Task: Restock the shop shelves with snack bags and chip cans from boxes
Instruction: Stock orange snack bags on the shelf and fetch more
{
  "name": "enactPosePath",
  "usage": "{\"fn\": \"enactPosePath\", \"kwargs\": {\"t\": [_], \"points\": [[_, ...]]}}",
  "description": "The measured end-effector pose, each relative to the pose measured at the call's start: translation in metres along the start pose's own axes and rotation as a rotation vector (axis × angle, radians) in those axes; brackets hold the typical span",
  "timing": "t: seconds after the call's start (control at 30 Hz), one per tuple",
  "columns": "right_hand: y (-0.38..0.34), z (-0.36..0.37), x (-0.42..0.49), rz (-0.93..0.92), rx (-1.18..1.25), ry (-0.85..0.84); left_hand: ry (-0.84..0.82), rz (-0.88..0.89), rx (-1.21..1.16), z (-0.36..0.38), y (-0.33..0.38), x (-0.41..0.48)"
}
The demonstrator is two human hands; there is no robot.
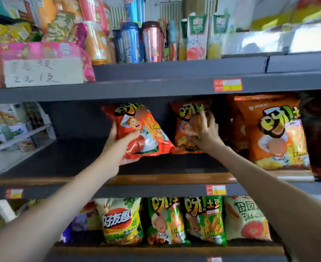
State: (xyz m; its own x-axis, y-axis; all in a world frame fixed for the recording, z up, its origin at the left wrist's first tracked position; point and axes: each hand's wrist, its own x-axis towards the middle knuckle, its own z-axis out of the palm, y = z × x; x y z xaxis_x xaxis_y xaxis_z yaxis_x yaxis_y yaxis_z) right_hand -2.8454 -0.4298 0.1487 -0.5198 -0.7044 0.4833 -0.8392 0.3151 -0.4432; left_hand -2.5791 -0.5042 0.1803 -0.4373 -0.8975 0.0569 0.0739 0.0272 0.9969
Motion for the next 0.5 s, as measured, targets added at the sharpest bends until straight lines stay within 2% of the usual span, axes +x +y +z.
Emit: {"fn": "enactPosePath", "kwargs": {"t": [0.17, 0.27, 0.33, 0.4, 0.5], "points": [[0.014, 0.004, 0.033, -0.081, -0.180, -0.148, -0.120, 0.099, 0.096, 0.023, -0.021, 0.041], [0.017, 0.000, 0.043, 0.021, -0.095, -0.308, -0.150, 0.177, 0.137, 0.022, -0.029, 0.059], [0.017, 0.000, 0.044, 0.021, -0.061, -0.363, -0.156, 0.213, 0.160, 0.017, -0.032, 0.068], [0.017, 0.005, 0.043, -0.003, -0.032, -0.324, -0.164, 0.228, 0.174, 0.012, -0.033, 0.076], [0.020, 0.014, 0.042, -0.075, -0.089, -0.107, -0.161, 0.258, 0.189, 0.009, -0.038, 0.087]]}}
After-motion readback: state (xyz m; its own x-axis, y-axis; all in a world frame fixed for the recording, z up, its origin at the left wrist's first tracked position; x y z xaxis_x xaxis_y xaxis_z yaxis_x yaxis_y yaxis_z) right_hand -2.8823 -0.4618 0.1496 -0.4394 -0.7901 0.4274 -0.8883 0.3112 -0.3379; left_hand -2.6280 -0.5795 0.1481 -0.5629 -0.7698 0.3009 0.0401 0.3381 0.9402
